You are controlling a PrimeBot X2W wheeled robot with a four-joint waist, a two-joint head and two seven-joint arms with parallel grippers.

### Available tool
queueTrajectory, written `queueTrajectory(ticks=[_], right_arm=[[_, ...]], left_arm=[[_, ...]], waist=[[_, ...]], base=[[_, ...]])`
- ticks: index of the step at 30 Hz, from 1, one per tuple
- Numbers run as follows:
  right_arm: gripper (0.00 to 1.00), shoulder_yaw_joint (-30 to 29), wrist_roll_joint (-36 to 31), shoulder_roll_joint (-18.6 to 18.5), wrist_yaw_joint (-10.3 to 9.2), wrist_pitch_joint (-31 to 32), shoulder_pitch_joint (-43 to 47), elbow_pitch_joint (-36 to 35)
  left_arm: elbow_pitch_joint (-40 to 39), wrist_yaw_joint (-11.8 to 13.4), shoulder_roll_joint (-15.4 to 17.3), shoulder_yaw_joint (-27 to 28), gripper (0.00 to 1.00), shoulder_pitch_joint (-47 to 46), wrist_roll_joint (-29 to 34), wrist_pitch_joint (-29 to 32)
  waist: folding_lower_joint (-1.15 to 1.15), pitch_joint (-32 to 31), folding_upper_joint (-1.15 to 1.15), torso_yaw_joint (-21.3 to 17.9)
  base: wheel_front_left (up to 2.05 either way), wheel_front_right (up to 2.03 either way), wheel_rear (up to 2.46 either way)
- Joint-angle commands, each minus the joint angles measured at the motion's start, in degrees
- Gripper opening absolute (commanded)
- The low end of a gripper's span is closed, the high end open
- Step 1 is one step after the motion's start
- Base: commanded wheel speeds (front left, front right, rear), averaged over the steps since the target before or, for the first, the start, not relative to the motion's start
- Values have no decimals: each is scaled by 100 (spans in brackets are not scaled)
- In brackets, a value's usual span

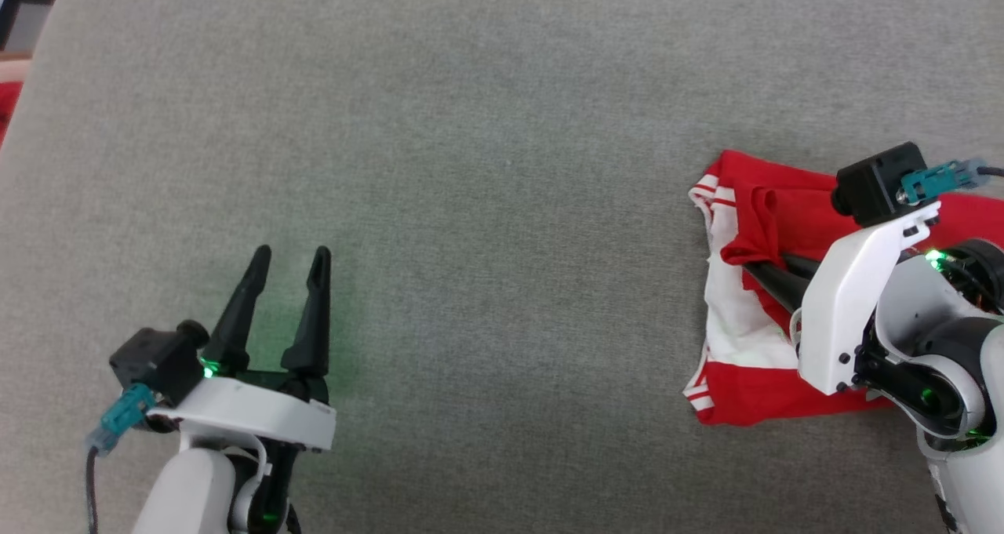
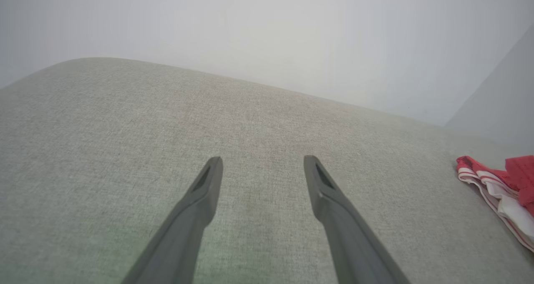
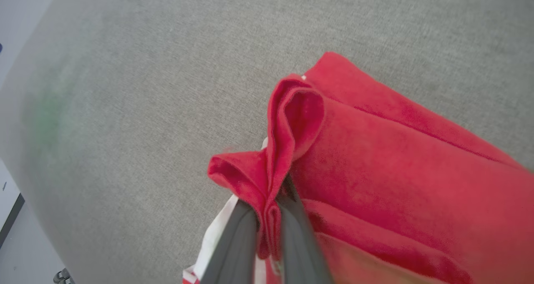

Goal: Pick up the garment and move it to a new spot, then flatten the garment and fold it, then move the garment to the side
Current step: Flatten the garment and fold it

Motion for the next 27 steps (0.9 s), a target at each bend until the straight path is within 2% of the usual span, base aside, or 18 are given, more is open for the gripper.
queueTrajectory(ticks=[1, 8, 9, 10, 11, 12, 19, 27], right_arm=[[0, 18, -3, -11, -2, -46, -40, 35], [0, 142, 45, 33, -2, -495, -132, 498], [12, 157, 88, 63, -2, -540, -136, 535], [46, 188, 118, 71, -2, -572, -150, 545], [76, 217, 144, 66, -2, -627, -183, 534], [100, 219, 189, 55, -2, -679, -210, 524], [100, 5, 445, -146, -2, -1279, -266, 443], [100, -318, 658, -492, -2, -2438, 109, 711]], left_arm=[[9, -9, -23, -9, 100, -34, -58, -3], [61, -9, -41, -13, 100, -79, -56, -4], [71, -9, -36, -8, 100, -69, -51, -3], [79, -9, -26, 7, 100, -57, -46, -4], [88, -9, -13, 22, 100, -41, -38, -3], [92, -9, -2, 19, 100, -27, -29, -3], [128, -9, 107, 49, 100, 90, -50, -3], [246, -9, 206, -45, 100, 189, -104, -3]], waist=[[0, 48, 0, 51], [0, 62, 0, 58], [0, 41, 0, 39], [0, 13, 0, 10], [0, -17, 0, -22], [0, -47, 0, -50], [0, -293, 0, -353], [0, -548, 0, -679]], base=[[0, 0, 0], [0, 0, 0], [0, 0, 0], [0, 0, 0], [0, 0, 0], [0, 0, 0], [0, 0, 0], [0, 0, 0]])
